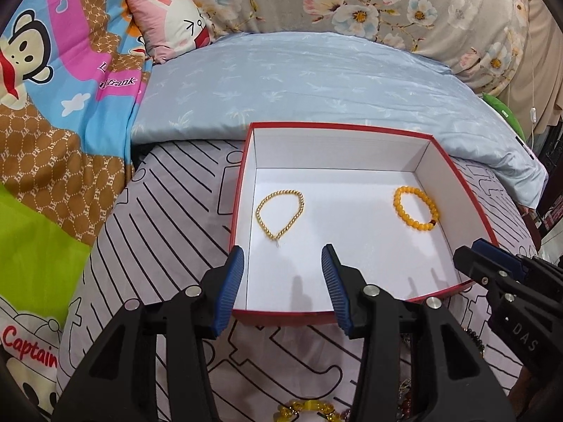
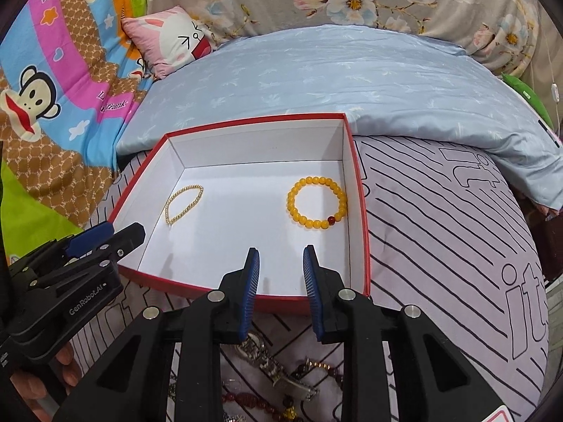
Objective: Organize jewelry
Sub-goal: 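Grasp the yellow bead bracelet with the left tool while the right tool grasps the dark garnet strand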
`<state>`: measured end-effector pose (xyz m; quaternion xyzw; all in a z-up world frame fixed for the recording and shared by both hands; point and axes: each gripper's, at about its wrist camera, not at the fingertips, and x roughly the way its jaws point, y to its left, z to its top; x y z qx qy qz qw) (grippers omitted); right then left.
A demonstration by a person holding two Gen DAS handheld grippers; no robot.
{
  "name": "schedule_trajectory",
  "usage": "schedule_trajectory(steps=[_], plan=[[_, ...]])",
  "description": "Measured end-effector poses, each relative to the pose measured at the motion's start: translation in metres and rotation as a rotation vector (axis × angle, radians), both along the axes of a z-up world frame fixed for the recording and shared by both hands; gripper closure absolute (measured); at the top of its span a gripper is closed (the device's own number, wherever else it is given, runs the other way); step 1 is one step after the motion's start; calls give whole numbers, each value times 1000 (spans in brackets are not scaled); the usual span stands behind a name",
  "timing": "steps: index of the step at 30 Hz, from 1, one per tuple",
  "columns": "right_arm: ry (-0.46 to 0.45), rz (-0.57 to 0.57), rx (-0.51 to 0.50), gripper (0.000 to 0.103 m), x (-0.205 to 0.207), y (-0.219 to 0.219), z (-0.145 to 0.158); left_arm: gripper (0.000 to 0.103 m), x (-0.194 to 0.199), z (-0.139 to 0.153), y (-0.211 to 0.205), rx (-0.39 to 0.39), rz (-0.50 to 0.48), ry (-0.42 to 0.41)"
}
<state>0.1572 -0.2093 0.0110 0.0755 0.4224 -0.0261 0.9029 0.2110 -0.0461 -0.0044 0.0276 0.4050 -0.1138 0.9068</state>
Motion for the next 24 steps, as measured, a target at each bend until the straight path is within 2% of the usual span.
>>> schedule_trajectory(steps=[5,9,11,12,16,20,24], plan=[[-28,-11,6,80,-10,-1,10,59,-4,0,0,0,0,1],[-81,-19,0,76,-37,-5,31,58,-14,11,10,-54,5,-3],[-90,-17,-5,76,-54,-7,36,42,-26,19,18,-67,18,-20],[-91,-15,-5,76,-63,-7,36,40,-32,22,21,-71,20,-30],[-67,-8,3,76,-100,-7,25,40,-60,21,33,-65,22,-20],[-24,-2,13,76,-126,-1,7,40,-87,2,43,-71,36,33],[21,13,34,76,-145,8,-8,40,-107,-25,43,-32,31,90]])
